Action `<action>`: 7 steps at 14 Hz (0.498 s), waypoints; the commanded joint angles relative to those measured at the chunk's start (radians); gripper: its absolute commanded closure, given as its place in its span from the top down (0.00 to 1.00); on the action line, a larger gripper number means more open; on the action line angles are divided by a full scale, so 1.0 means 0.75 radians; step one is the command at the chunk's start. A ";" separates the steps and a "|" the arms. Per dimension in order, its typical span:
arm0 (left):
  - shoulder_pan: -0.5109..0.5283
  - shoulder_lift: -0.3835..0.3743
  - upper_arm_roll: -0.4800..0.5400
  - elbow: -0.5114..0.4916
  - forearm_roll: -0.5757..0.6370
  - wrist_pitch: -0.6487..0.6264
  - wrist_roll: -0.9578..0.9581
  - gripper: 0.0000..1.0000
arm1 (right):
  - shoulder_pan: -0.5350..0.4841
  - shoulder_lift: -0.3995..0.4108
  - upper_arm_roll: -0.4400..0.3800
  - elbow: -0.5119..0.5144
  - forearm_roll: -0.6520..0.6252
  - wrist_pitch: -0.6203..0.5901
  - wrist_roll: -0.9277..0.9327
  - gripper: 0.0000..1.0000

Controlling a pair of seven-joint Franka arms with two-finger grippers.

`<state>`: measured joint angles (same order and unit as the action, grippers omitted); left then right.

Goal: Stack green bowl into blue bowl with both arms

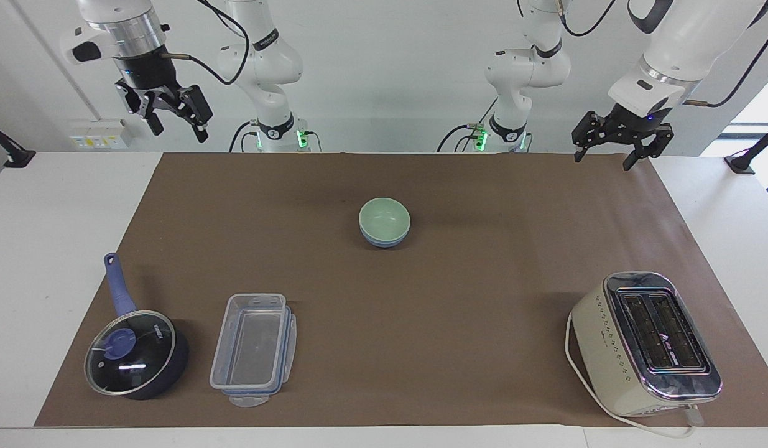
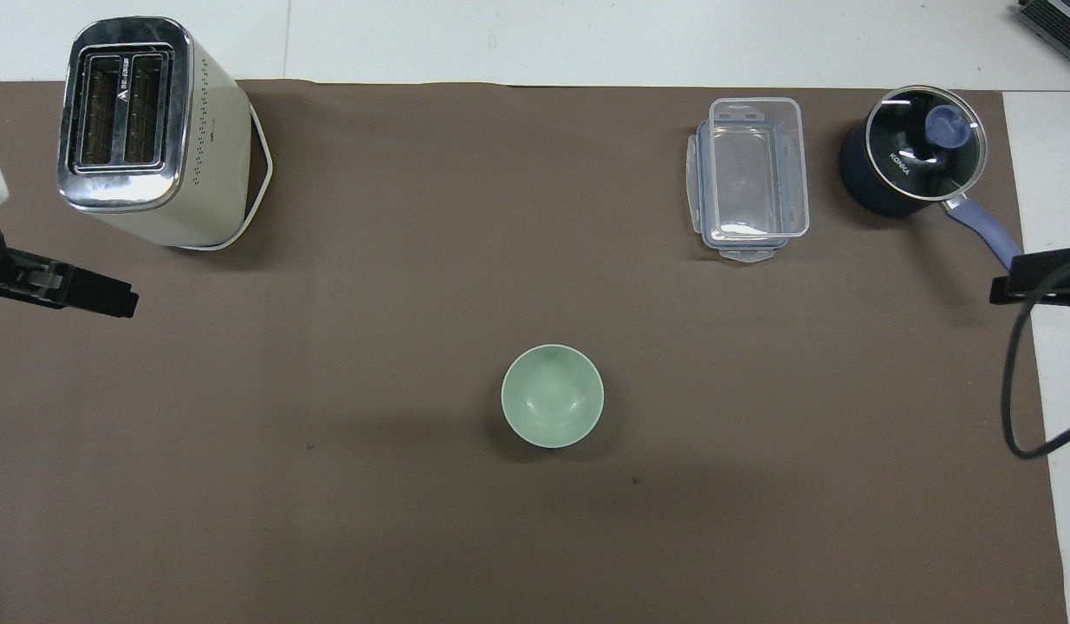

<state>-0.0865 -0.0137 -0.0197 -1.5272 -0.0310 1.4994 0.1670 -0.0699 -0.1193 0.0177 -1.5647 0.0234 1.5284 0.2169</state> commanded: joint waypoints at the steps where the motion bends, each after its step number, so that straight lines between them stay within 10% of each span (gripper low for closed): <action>1: -0.005 -0.029 0.004 -0.034 0.013 0.015 -0.006 1.00 | -0.007 -0.011 0.005 -0.065 -0.017 0.001 -0.034 1.00; 7: -0.007 -0.029 0.002 -0.036 0.013 0.015 -0.014 1.00 | 0.009 -0.007 0.005 -0.149 -0.025 0.075 -0.081 1.00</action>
<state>-0.0865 -0.0137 -0.0196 -1.5272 -0.0310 1.4995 0.1670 -0.0622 -0.1088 0.0188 -1.6467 0.0234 1.5588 0.1857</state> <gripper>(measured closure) 0.000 0.000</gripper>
